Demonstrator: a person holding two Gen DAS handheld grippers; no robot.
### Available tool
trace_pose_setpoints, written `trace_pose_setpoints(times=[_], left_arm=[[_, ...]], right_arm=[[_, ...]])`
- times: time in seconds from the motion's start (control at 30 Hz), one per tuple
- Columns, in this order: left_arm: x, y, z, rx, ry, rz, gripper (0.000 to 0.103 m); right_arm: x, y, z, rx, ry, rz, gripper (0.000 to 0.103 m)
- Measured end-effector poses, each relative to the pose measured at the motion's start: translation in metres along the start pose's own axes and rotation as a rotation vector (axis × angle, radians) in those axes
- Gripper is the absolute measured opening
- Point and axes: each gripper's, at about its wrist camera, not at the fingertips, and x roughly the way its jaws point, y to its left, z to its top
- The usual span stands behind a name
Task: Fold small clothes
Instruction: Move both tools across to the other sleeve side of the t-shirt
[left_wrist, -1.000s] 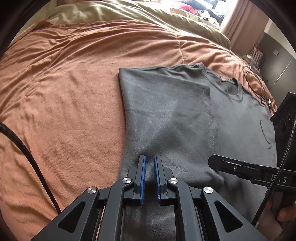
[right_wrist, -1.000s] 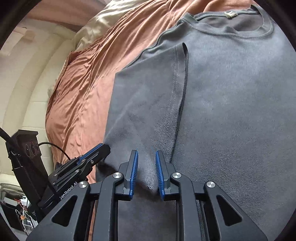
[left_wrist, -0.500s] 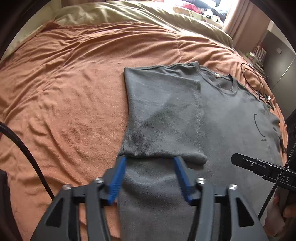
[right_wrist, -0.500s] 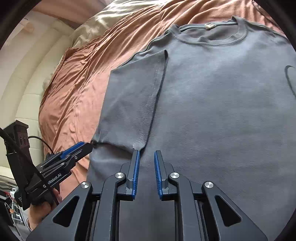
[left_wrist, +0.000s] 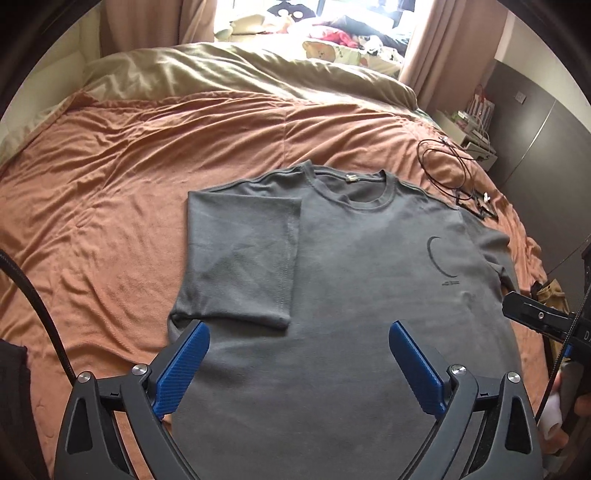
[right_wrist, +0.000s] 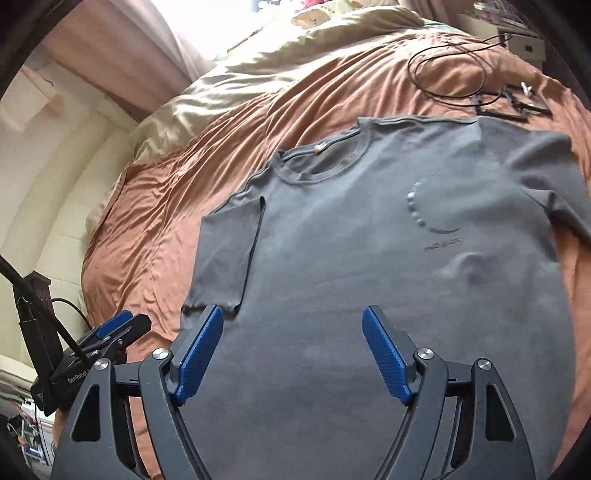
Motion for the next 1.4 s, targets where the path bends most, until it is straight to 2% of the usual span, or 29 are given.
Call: trace_pose_setpoints(times=[0.3, 0.47, 0.57, 0.8, 0.93, 1.07, 1.2, 1.4], left_arm=[[-0.031, -0.083, 0.008, 0.089, -0.008, -0.061, 0.103], [-0.042, -0.121, 0.011, 0.138, -0.013, -0.091, 0.103], [-0.048, -0.147, 0.012, 0.176, -0.029, -0.084, 0.103], [-0.054, -0.204, 0.012, 0.297, -0.086, -0.046, 0.103], [-0.058, -0.229, 0.013, 0.32, -0.155, -0.086, 0.103], [-0.045, -0.256, 0.02, 0.325, -0.147, -0.149, 0.103], [-0.028, -0.282, 0.027, 0.341, -0.162, -0.147, 0.102], [0.006, -0.303, 0.039, 0.307, -0.144, -0.188, 0.102]], right_arm=[[-0.103, -0.042, -0.011, 0.02, -0.09, -0.142, 0.077], [-0.151, -0.066, -0.011, 0.041, -0.125, -0.188, 0.077], [-0.18, -0.079, -0.011, 0.038, -0.158, -0.218, 0.077], [-0.221, -0.112, -0.005, 0.022, -0.167, -0.272, 0.077], [-0.234, -0.131, -0.003, 0.029, -0.176, -0.281, 0.077], [-0.237, -0.148, -0.005, 0.039, -0.213, -0.259, 0.077], [-0.227, -0.174, 0.0, 0.069, -0.2, -0.255, 0.077], [-0.195, -0.202, 0.017, 0.09, -0.178, -0.215, 0.077]])
